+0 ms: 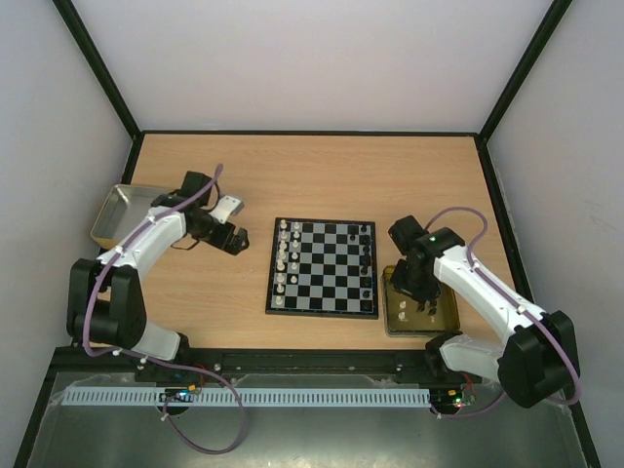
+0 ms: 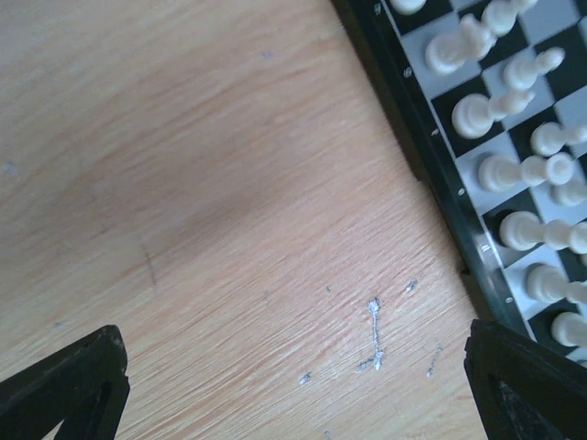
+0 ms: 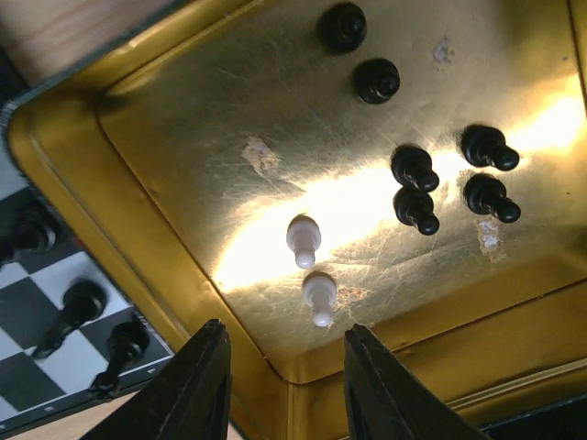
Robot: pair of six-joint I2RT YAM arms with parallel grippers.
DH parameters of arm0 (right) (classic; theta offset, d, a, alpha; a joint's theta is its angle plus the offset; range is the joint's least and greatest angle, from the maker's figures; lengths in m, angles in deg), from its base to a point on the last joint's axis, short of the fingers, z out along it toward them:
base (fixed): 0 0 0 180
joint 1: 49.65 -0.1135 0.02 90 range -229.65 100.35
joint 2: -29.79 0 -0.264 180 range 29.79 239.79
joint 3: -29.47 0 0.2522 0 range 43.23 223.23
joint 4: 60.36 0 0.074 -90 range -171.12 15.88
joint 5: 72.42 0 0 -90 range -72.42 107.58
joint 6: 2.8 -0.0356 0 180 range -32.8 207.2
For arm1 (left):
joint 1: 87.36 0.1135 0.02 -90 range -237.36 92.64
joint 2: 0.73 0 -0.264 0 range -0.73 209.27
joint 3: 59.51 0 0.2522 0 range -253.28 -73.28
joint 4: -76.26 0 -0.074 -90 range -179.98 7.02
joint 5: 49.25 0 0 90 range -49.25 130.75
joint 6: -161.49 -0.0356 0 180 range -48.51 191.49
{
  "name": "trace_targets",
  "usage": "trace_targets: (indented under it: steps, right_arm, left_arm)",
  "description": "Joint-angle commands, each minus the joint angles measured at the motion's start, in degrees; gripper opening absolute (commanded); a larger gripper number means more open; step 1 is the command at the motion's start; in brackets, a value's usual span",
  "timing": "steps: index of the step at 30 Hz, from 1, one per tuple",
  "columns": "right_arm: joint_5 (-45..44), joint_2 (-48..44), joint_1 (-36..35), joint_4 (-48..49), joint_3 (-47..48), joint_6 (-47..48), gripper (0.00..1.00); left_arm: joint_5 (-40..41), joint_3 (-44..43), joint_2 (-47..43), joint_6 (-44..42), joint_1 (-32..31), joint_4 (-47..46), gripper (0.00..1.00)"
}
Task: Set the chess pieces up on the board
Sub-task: Pick up the chess piece from the storage box.
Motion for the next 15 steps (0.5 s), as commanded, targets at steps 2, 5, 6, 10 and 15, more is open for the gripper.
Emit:
trace_targets:
  steps: [2,5,6,10,15]
  right_arm:
    - [1.22,-1.76,0.58,1.55,-4.14,-1.00,0.33]
    - [2.19,-2.27,0.64,3.52,-7.09,-1.61,0.33]
    - [2.16,-2.29,0.66,4.13,-7.92,-1.76,0.33]
    - [1.99,-1.08,1.50,6.93,-10.49,-1.60,0.32]
    - [1.48,1.10,3.18,10.09,-11.28,-0.69,0.32]
  left_arm:
    - [-13.03,-7.91,-0.73,-4.84,7.44,9.62,0.99]
    - [-20.68,-13.51,0.79,-10.50,11.59,19.28,1.00]
    - [-22.71,-14.70,1.01,-11.84,12.34,22.02,0.99]
    - [-29.08,-16.47,-0.95,-13.47,14.49,27.56,1.00]
    - [-31.85,-13.97,-5.66,-10.36,14.87,25.29,0.99]
